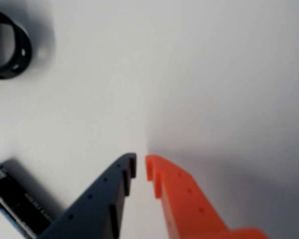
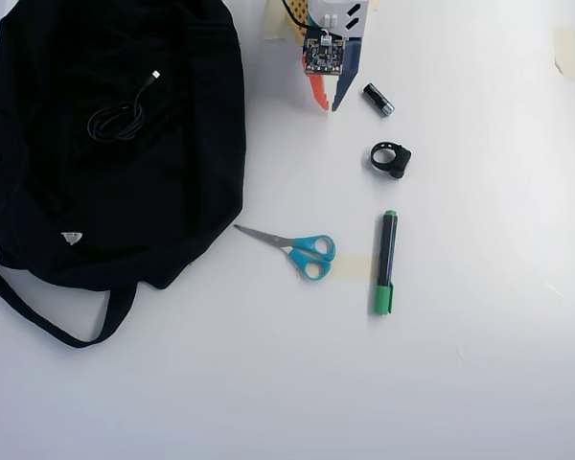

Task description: Put the cable into the black bag

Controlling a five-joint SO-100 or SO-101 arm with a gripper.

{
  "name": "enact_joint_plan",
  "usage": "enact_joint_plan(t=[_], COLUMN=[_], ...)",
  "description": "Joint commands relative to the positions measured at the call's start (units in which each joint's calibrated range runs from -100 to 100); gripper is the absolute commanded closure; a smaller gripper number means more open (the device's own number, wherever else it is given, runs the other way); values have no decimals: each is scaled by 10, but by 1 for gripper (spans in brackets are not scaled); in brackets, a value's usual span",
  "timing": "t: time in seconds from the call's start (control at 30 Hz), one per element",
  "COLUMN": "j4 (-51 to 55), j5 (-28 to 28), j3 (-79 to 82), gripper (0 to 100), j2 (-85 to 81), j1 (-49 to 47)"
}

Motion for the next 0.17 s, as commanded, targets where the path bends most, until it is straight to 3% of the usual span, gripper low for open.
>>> enact_joint_plan(t=[0.0,0.13], j4=[17,17], j5=[-2,-2], j3=[16,16], gripper=[98,98], j2=[-9,-9], j1=[3,3])
